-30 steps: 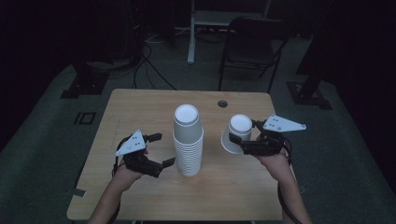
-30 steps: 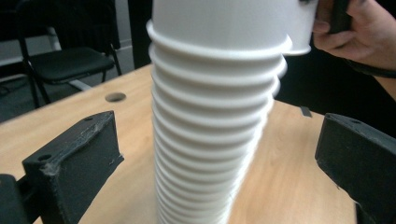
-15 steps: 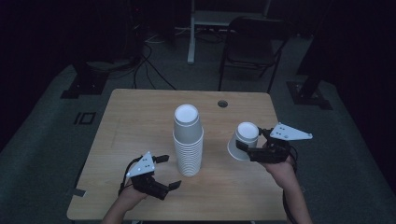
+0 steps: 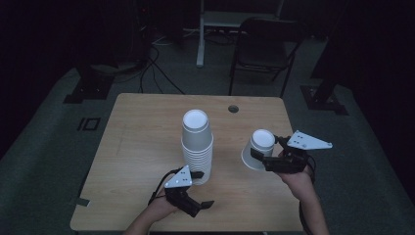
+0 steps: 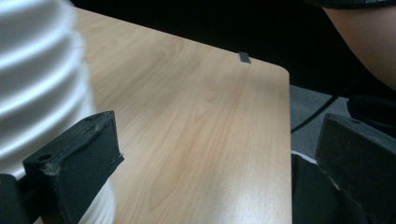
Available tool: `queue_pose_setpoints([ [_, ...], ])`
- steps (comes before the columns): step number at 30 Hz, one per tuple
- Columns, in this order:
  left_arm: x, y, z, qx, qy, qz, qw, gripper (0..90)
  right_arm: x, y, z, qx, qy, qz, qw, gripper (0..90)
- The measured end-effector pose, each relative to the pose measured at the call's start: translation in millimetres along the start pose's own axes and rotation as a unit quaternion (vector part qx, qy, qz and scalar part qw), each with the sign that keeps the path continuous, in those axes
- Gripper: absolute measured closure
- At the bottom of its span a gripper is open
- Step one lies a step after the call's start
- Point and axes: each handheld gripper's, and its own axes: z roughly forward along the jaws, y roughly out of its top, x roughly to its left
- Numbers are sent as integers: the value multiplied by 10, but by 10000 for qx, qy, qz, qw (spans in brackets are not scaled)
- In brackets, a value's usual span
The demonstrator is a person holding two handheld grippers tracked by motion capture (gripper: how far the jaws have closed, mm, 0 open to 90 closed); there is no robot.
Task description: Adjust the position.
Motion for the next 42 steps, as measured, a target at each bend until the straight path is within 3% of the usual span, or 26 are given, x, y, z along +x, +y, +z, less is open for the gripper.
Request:
queue_pose_setpoints([
  [4,-58,47,119,34,-143,92,9998,3,14,11,-14,-10,4,-22,10000,208],
  [10,-131,159,265,-233,-165,184,9994,3,31,16,-17,-43,24,-21,10000,208],
  [16,-164,284,422,-392,-370,109,9985,3,38,15,-21,-53,36,-13,10000,208],
  [23,-200,420,583,-433,-561,164,9973,3,53,38,-41,-72,52,-42,10000,208],
  [31,-179,577,688,-445,-539,239,9973,3,82,65,-60,-107,72,-110,9999,208],
  [36,-138,634,702,-534,-412,174,9976,3,76,50,-70,-122,59,-63,9999,208],
  [42,-136,667,738,-542,-428,161,9975,3,92,50,-63,-106,66,-91,9999,208],
])
